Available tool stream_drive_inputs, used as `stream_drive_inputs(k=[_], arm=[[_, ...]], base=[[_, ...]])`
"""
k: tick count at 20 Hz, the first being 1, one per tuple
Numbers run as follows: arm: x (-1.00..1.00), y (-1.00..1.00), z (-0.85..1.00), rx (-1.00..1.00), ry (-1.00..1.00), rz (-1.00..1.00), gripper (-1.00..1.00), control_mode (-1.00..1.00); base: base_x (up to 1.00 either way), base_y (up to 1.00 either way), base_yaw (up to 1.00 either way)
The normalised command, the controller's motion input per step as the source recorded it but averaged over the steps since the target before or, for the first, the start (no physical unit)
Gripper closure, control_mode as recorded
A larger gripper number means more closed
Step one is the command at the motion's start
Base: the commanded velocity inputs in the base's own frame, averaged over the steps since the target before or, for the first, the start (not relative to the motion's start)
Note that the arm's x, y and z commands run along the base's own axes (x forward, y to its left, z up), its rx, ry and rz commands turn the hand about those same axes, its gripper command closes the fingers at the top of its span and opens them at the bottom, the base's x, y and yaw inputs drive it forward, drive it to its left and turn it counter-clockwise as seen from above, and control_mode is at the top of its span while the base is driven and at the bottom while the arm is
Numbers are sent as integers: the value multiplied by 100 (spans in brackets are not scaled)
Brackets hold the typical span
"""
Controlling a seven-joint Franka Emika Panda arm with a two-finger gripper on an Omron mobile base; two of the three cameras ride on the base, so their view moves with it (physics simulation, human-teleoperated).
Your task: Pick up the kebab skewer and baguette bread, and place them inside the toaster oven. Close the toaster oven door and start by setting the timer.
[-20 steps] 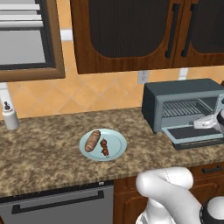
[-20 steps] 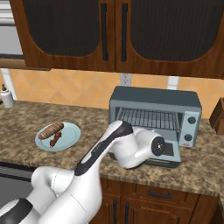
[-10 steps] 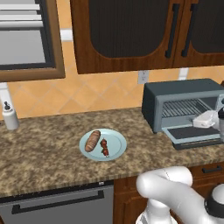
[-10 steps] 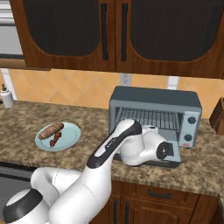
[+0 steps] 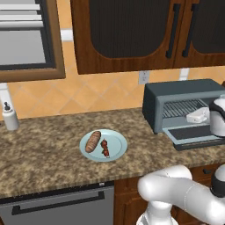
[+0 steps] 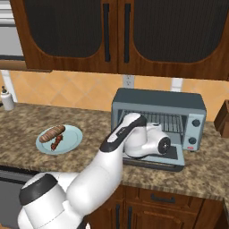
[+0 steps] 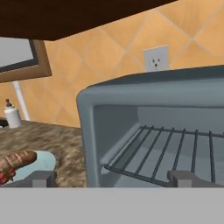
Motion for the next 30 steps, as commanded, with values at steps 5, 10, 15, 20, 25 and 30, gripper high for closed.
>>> stream_drive_inputs(k=[5, 10, 15, 20, 25, 30], arm=[[52, -12, -23, 0, 0, -1, -100, -100], [31, -26, -26, 0, 0, 0, -100, -100], [15, -29, -23, 0, 0, 0, -100, -100], [21, -6, -8, 0, -1, 0, -100, -100], [28, 0, -9, 0, -3, 0, -100, -100], [29, -1, -19, 0, 0, 0, -100, -100]], base=[[0, 0, 0], [0, 0, 0], [0, 0, 0], [0, 0, 0], [0, 0, 0], [0, 0, 0]])
